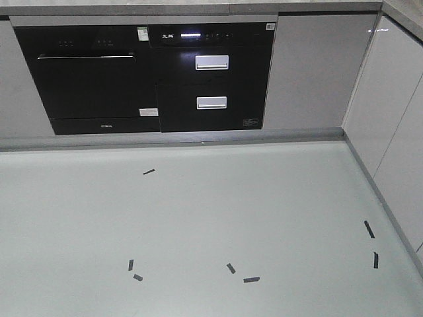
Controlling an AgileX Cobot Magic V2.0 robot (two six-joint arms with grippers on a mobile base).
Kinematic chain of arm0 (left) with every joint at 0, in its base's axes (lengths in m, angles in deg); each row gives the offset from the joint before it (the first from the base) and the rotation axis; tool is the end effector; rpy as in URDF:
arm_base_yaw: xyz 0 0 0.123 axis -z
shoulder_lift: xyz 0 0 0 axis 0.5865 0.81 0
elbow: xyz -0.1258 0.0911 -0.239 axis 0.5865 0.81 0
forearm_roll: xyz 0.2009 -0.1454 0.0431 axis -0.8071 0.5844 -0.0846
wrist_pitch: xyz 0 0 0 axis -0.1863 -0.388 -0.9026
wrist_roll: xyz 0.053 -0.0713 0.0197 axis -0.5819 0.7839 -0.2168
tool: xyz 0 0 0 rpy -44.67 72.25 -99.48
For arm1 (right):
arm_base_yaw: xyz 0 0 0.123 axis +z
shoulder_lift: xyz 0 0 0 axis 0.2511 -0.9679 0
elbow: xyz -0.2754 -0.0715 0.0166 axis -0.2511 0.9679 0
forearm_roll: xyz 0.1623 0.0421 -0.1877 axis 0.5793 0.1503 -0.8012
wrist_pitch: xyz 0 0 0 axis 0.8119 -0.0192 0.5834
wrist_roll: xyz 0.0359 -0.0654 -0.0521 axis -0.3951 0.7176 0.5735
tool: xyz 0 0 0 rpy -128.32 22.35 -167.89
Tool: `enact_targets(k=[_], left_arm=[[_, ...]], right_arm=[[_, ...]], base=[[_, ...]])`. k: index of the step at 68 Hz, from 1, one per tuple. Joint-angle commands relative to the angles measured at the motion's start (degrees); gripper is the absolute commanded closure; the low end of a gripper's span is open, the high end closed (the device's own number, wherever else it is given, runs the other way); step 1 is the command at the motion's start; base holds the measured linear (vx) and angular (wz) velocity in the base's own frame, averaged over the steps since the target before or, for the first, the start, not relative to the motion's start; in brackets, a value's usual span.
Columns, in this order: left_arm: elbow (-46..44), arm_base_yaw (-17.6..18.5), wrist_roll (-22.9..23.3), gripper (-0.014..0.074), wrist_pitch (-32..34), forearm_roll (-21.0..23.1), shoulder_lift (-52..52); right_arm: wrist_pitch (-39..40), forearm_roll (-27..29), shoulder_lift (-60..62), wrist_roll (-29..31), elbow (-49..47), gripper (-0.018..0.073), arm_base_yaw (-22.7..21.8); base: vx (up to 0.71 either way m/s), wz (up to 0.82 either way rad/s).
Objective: Transfer vegetables to tray and serve
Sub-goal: 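Drive the base toward the counter with the pot, tray and plate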
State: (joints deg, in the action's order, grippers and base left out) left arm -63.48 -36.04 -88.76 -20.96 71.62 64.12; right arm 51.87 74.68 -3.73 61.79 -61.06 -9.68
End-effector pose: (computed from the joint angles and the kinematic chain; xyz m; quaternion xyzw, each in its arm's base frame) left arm 0.0566 -0.0002 0.2021 0.0115 0.6934 0.0106 0.7204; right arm 0.0565 0.0046 0.2001 0.0198 0.6978 0.0795 0.7116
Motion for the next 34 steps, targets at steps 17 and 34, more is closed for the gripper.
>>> enact_targets(k=[17, 34], left_arm=[[1.57, -0.01, 0.29, 0.0602, 4.35, 0.28, -0.83], [1.57, -0.01, 0.29, 0.0602, 4.35, 0.28, -0.83]], right_arm=[[4.37, -0.15, 0.37, 0.21, 0.91, 0.0565, 0.10], [4.37, -0.15, 0.37, 0.21, 0.91, 0.0565, 0.10]], base=[[0.03, 0.01], [0.07, 0.00]])
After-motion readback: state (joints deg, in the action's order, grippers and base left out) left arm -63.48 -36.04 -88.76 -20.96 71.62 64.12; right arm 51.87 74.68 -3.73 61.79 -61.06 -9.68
